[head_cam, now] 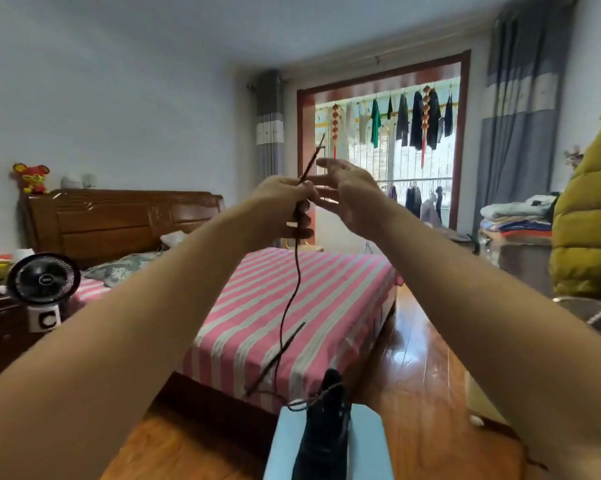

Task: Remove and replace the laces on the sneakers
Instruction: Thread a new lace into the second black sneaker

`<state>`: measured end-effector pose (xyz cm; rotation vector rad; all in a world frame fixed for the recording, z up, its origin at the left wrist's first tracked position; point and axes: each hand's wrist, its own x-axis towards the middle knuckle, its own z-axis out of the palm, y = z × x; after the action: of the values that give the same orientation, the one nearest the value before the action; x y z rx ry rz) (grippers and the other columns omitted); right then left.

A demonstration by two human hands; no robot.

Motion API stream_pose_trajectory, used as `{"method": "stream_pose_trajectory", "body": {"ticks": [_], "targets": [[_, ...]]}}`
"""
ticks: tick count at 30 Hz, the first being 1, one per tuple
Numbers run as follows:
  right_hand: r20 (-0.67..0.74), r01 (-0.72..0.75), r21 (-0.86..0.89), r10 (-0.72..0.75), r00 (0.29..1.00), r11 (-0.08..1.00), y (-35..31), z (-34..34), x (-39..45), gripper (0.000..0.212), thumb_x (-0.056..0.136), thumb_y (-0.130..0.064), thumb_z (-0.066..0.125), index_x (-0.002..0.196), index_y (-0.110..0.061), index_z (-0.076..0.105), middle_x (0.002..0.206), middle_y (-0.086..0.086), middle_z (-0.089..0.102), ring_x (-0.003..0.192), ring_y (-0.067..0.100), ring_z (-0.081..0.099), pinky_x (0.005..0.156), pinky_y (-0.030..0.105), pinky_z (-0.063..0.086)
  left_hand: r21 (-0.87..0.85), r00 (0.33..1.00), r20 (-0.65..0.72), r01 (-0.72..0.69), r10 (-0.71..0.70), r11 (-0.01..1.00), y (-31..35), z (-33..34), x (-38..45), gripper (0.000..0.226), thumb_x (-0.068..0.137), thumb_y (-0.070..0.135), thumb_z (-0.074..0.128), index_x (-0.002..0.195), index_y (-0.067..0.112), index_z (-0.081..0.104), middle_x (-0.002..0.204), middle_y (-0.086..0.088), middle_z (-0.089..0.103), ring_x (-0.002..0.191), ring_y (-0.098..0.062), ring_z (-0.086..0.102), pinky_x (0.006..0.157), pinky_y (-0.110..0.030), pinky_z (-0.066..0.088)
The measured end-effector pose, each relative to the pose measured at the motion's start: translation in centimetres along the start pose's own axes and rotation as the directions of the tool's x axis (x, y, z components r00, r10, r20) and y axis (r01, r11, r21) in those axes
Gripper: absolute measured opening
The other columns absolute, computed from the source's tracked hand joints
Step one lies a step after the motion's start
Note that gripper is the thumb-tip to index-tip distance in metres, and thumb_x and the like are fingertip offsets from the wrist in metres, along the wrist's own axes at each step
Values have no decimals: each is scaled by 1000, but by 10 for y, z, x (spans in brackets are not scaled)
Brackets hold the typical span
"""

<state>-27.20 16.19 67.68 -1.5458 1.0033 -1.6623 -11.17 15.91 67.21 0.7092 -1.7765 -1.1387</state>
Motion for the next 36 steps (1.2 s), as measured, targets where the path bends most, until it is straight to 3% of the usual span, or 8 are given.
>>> {"method": "stream_pose_trajectory", "body": {"ticks": [4,10,13,17,23,27,31,36], "targets": [[19,-337,-422,380,925,842,157,-30,-89,27,104,-21,52,117,-1,64,103,10,72,92,25,70,83,36,55,144,907,-27,420,-421,896,-150,-11,-61,17,103,13,52,93,6,63,57,-1,37,38,-13,35,47,-29,46],[-217,-554,-690,596,773,467,325,-74,-203,19,90,-1,54,83,-12,68,94,15,72,90,35,70,77,44,58,641,501,-263,729,-825,238,-363,-39,-178,19,92,-7,54,76,1,53,61,-13,53,53,-24,55,38,-28,44],[-241,-563,-663,571,785,494,355,-69,-213,20,89,0,54,79,-16,59,81,13,69,74,27,72,67,44,58,590,696,-346,683,-630,431,-395,-18,-166,50,92,-7,38,139,7,47,105,-26,64,66,-30,60,41,-29,43],[-49,-243,-809,350,935,536,375,-47,-218,12,84,-10,72,88,-21,72,90,2,65,86,23,64,79,36,53,475,902,-213,431,-376,767,-411,32,-126,38,92,-1,43,93,28,67,96,0,72,84,-24,64,69,-31,47],[33,-74,-905,243,969,420,402,-20,-218,21,89,-30,71,108,-21,73,97,-3,50,87,24,59,73,37,52,287,906,-81,420,-416,861,-443,63,-106,39,93,8,53,123,27,66,120,16,65,108,-13,64,92,-45,59],[-21,-133,-895,258,966,426,413,-14,-209,8,92,-25,69,96,-19,72,91,-8,41,79,17,49,69,27,37,257,919,-96,394,-382,883,-461,66,-108,39,95,5,56,127,25,68,124,13,67,116,-2,60,90,-13,49],[-63,-255,-802,347,936,541,416,-22,-204,12,97,-14,60,86,-17,62,95,-1,45,83,15,48,76,25,37,231,938,-72,347,-340,909,-465,66,-107,34,97,14,62,126,31,68,120,20,67,116,-4,62,98,-34,56],[33,-319,-703,478,878,635,405,-38,-207,19,97,-11,61,85,-24,60,103,-6,50,92,7,56,83,16,47,208,929,-38,368,-368,906,-481,66,-114,34,101,12,56,123,35,70,115,19,70,104,6,65,84,-16,55]]}}
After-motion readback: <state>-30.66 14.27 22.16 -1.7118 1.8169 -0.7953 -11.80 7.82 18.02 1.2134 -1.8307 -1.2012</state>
